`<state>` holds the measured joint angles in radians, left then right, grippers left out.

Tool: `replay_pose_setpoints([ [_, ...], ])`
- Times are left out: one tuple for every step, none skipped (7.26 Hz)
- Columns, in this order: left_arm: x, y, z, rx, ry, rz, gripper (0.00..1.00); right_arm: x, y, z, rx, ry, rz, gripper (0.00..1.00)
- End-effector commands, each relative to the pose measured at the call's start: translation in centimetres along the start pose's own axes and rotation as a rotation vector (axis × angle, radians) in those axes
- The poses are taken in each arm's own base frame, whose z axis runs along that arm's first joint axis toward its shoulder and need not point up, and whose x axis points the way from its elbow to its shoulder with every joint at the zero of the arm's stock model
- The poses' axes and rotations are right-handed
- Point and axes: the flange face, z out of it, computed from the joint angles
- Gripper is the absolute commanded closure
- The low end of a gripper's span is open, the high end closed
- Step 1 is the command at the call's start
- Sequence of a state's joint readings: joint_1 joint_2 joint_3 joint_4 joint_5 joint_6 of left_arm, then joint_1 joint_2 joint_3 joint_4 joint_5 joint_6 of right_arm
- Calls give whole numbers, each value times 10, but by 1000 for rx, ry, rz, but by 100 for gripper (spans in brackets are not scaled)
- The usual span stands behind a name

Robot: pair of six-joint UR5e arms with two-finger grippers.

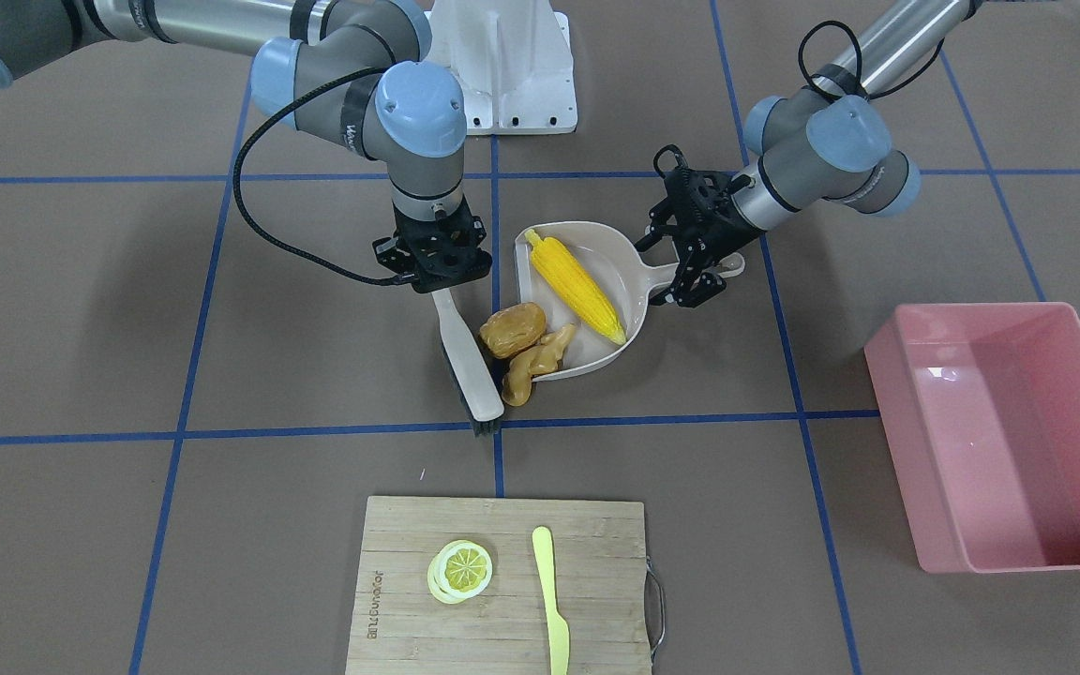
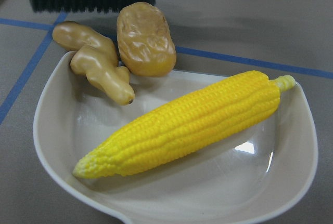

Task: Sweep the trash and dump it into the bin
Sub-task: 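Sweep the potato and ginger into the dustpan with the right gripper's brush, then brush the items deeper into the dustpan with the right gripper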

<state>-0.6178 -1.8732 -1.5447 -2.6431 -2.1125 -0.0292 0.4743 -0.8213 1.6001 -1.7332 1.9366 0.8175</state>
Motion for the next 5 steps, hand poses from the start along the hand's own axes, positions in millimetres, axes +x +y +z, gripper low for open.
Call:
replay_pose_setpoints([
  [1,-1,0,2,1,2,12,-15,8,-4,-42,-53,-35,100],
  [1,0,0,0,1,0,12,-20,9,-9,-54,-74,-37,100],
  [1,-1,0,1,1,1,12,-31,11,-17,-57,-93,-32,100],
  [1,0,1,-1,2,0,12,-47,17,-22,-60,-106,-14,100],
  [2,0,1,-1,4,1,12,-57,21,-22,-66,-113,-10,100],
])
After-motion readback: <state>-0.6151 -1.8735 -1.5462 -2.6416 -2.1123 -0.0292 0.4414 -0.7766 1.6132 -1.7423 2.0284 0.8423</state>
